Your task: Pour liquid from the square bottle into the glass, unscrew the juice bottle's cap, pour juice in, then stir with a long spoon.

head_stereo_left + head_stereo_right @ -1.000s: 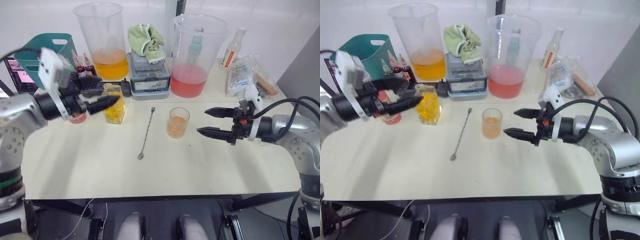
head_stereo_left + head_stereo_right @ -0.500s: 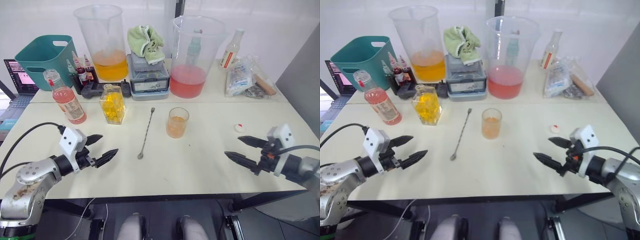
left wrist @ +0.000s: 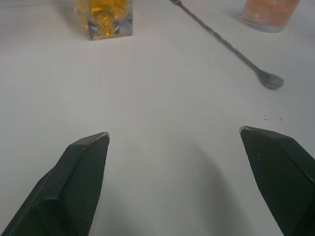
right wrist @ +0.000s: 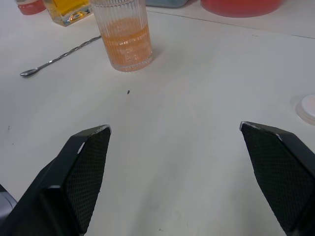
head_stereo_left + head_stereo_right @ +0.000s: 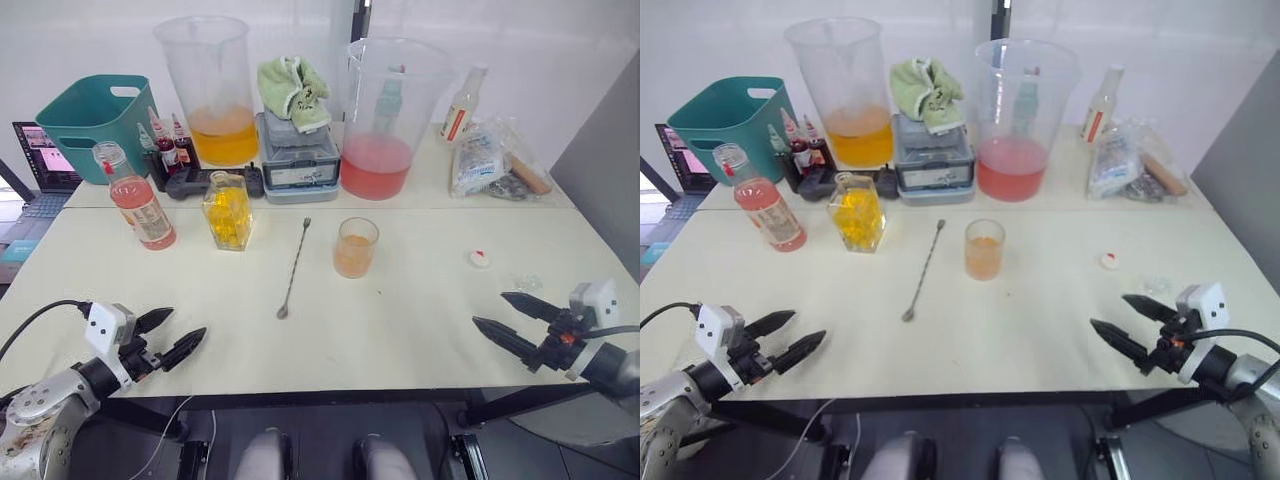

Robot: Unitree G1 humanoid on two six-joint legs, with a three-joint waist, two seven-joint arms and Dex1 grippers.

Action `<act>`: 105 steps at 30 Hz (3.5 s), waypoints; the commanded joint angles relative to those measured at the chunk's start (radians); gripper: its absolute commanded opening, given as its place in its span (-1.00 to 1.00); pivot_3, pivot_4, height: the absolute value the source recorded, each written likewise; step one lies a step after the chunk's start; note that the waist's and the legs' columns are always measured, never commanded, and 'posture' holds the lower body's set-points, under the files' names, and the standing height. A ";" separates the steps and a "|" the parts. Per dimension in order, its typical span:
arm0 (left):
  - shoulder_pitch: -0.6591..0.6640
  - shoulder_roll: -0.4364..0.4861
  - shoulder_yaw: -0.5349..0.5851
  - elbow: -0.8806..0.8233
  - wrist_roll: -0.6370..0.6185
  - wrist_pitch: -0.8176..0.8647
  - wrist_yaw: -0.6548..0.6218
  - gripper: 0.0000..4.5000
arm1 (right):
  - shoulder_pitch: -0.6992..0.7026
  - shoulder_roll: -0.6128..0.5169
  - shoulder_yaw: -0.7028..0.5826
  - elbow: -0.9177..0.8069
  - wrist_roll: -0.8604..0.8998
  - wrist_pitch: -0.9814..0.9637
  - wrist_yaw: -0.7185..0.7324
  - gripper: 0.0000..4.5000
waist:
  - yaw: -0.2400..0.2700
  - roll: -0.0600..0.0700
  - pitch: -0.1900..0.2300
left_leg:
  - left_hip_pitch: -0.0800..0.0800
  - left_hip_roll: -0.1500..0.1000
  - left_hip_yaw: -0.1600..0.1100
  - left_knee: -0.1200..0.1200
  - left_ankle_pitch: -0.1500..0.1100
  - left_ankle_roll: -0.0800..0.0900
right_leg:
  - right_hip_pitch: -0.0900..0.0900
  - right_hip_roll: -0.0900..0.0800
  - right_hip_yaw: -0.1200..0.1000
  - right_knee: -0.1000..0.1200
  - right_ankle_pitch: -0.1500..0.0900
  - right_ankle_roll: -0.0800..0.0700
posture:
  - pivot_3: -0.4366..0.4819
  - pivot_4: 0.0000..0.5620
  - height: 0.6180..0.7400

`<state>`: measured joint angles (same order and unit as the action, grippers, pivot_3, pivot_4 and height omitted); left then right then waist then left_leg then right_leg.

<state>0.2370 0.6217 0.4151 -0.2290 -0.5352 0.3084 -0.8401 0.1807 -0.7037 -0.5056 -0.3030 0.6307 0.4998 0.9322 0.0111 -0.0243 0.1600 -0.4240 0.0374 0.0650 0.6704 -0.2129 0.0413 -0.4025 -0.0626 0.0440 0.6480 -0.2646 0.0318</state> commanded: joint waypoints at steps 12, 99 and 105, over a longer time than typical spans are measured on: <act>-0.316 -0.221 -0.382 -0.294 0.171 0.363 0.528 0.99 | -0.016 -0.069 0.071 -0.063 0.089 0.047 0.105 1.00 | -0.004 0.002 -0.002 | 0.000 -0.003 -0.002 -0.002 0.000 0.000 | 0.001 0.002 0.002 0.000 0.001 0.002 | -0.05 -0.47 1.00; -0.315 0.050 -0.300 -0.162 0.153 0.414 0.125 -0.99 | -0.259 -0.086 0.287 -0.134 0.098 0.090 0.036 1.00 | 0.002 0.006 -0.005 | 0.003 -0.006 0.003 -0.008 0.000 0.001 | 0.001 -0.009 -0.004 -0.003 -0.002 0.002 | -0.05 -0.47 1.00; -0.436 -0.047 -0.158 -0.229 -0.006 0.479 0.199 -0.99 | -0.319 -0.069 0.287 -0.109 0.160 0.136 0.038 1.00 | 0.001 0.000 -0.003 | 0.001 -0.005 0.001 -0.007 0.001 0.000 | 0.000 -0.006 -0.004 -0.002 -0.001 0.002 | -0.05 -0.47 1.00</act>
<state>-0.1779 0.5844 0.2237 -0.4053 -0.4910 0.7798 -0.6569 -0.1166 -0.7742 -0.2048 -0.4053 0.7597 0.6210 0.9648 0.0118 -0.0244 0.1568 -0.4231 0.0320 0.0659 0.6632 -0.2126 0.0421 -0.4030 -0.0690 0.0402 0.6463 -0.2657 0.0341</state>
